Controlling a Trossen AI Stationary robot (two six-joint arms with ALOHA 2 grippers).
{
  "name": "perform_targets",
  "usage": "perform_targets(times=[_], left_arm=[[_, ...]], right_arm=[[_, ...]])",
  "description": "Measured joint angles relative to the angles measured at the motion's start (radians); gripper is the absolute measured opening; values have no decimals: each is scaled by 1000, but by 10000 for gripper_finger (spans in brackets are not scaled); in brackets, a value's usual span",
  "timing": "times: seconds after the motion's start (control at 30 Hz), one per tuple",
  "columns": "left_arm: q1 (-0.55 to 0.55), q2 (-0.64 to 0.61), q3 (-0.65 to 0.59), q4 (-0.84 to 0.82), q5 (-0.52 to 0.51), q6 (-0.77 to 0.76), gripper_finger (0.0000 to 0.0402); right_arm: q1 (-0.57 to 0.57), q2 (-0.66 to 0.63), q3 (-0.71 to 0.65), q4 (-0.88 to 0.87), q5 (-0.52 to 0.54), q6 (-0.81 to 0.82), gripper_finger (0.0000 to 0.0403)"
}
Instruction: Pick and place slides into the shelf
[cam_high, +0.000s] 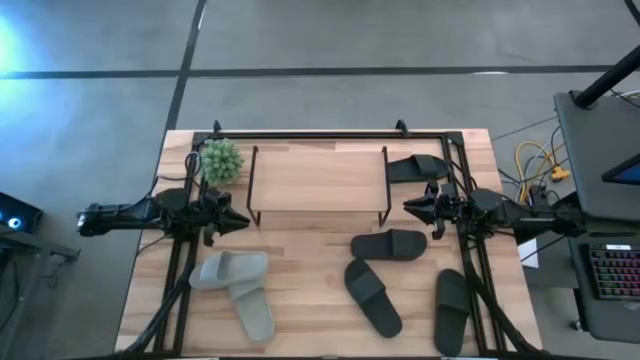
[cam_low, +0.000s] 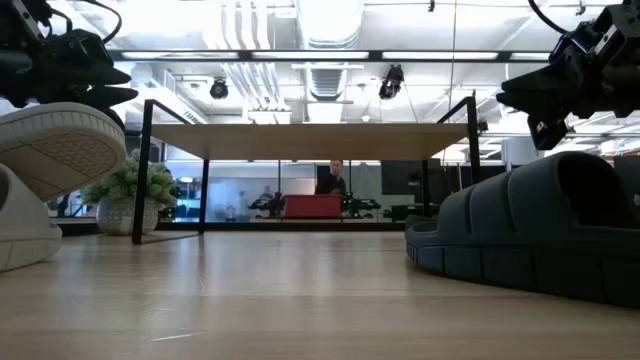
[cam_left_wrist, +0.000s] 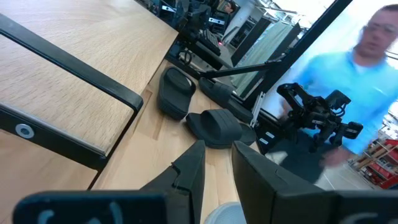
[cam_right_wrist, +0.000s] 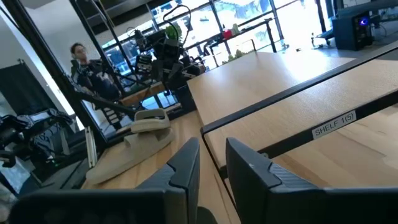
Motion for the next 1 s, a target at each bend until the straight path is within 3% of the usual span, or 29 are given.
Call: perform_targets(times=[0.67,1.0], left_arm=[[0,0,0,0,0,0,66],[0,0,0,0,0,0,66]], right_arm=[[0,0,0,0,-1,11,75],[0,0,0,10,78,519,68]])
